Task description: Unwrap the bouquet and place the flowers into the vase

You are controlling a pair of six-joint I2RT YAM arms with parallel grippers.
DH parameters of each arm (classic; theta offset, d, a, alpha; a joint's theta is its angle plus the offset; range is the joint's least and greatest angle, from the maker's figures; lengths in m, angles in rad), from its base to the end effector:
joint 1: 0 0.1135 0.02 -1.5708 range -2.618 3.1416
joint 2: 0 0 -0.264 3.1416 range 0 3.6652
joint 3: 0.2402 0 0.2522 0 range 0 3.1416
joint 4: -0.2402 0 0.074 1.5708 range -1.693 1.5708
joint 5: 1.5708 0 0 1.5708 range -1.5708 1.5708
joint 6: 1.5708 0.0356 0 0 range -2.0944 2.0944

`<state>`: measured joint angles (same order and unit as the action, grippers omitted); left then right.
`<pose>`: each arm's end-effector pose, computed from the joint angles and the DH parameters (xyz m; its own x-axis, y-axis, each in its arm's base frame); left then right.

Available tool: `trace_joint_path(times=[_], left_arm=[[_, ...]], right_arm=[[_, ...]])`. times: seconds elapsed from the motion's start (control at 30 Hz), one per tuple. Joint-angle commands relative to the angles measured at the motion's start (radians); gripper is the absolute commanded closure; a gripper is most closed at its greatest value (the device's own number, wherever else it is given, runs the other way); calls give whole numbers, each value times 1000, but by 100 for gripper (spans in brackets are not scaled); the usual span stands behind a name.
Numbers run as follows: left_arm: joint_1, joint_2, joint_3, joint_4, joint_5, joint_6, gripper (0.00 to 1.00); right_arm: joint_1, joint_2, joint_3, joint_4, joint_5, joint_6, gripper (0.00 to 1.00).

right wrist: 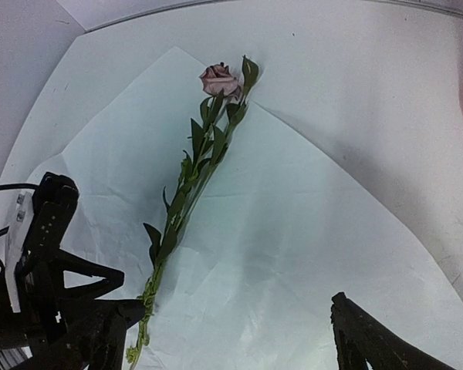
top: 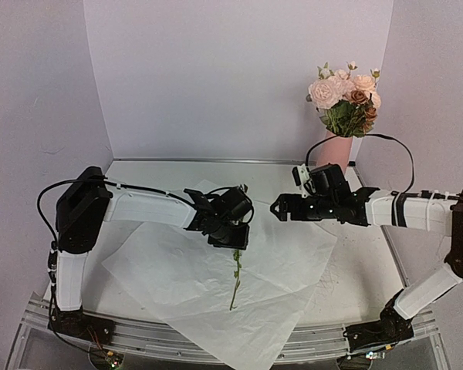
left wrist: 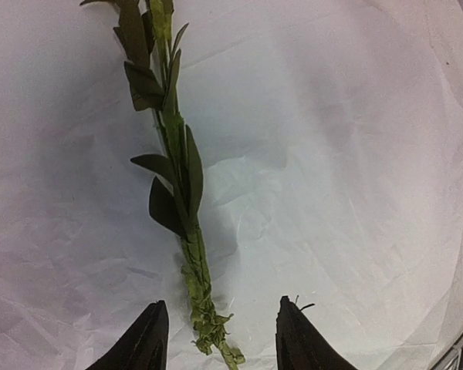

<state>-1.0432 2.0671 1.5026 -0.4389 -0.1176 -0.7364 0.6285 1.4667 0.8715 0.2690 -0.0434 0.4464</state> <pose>0.2269 -0.3811 0.1731 -0.8695 0.1675 -0.4646 0.3271 0.9002 -0.2877 0.2683 0.1969 0.2533 -0.5017 0.1685 -0.8484 -0.4479 0.7885 0.4215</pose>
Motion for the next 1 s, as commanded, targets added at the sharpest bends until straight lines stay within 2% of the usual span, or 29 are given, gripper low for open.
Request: trace_joint_path(times=[0.0, 0.5, 0.6, 0.77, 0.9, 0.97], left_arm=[[1, 30, 75, -72, -54, -32, 52], [2, 146, 135, -88, -69, -41, 61], [2, 153, 141, -90, -87, -39, 69], [1, 144, 155, -101, -104, -20, 97], [0, 68, 152, -137, -153, -15, 100], [-6, -18, 134, -142, -188, -19, 100]], right_arm=[[9, -40, -34, 26, 3, 48, 7], [16, -52, -35, 27, 10, 61, 8], [16, -49, -30, 27, 7, 62, 8], [16, -42, -17, 25, -22, 73, 8], [16, -51, -8, 20, -32, 77, 8], [16, -62, -4, 14, -36, 78, 8]])
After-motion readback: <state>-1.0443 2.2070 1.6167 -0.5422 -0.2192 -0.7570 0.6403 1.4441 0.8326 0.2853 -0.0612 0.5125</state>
